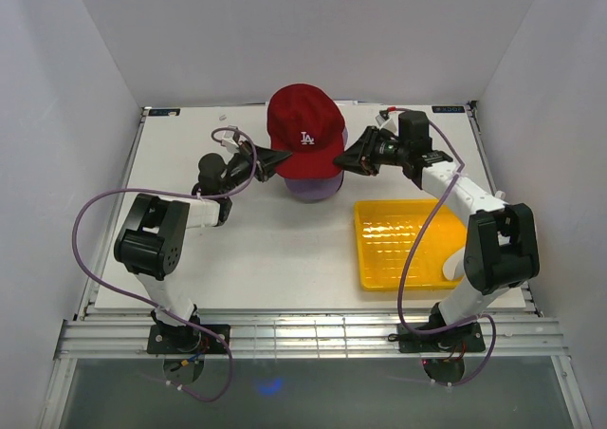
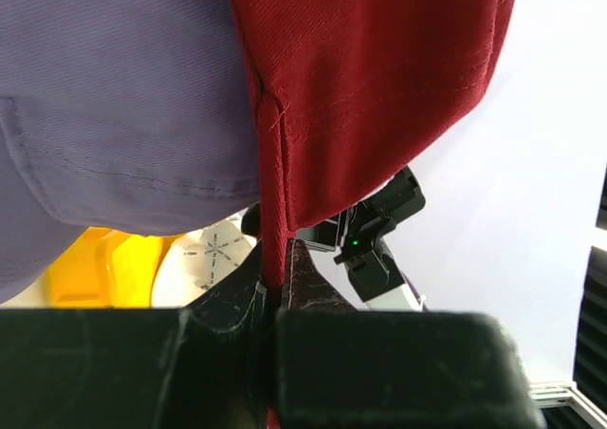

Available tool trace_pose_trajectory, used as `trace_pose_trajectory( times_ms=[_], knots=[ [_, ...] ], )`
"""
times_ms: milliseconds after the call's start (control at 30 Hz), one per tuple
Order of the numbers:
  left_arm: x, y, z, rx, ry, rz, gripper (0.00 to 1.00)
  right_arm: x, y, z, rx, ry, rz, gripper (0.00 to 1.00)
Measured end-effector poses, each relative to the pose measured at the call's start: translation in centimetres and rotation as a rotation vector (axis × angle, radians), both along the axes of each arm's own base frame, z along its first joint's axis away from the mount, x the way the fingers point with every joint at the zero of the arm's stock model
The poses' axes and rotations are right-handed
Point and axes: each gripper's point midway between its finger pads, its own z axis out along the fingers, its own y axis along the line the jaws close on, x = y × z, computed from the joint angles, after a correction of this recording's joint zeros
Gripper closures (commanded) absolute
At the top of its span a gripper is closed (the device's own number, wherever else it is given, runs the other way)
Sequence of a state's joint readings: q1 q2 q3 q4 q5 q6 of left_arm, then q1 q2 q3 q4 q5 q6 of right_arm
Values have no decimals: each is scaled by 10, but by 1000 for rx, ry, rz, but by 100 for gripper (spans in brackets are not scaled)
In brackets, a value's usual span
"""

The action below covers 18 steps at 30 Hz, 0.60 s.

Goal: Stack the hats

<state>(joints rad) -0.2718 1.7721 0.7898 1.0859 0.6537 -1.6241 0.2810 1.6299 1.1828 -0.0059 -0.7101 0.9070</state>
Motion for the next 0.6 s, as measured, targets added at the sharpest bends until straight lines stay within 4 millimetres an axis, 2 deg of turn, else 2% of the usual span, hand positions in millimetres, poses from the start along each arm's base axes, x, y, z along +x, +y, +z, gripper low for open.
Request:
trace_pose_trajectory(
  times_ms=[233, 600],
  knots=[
    [-4, -3, -8, 40, -5, -25, 100, -2, -4, -9, -15, 4, 0, 74],
    [7, -11, 1, 115, -48, -67, 100, 4, -10, -10, -28, -4, -22, 75]
  ],
)
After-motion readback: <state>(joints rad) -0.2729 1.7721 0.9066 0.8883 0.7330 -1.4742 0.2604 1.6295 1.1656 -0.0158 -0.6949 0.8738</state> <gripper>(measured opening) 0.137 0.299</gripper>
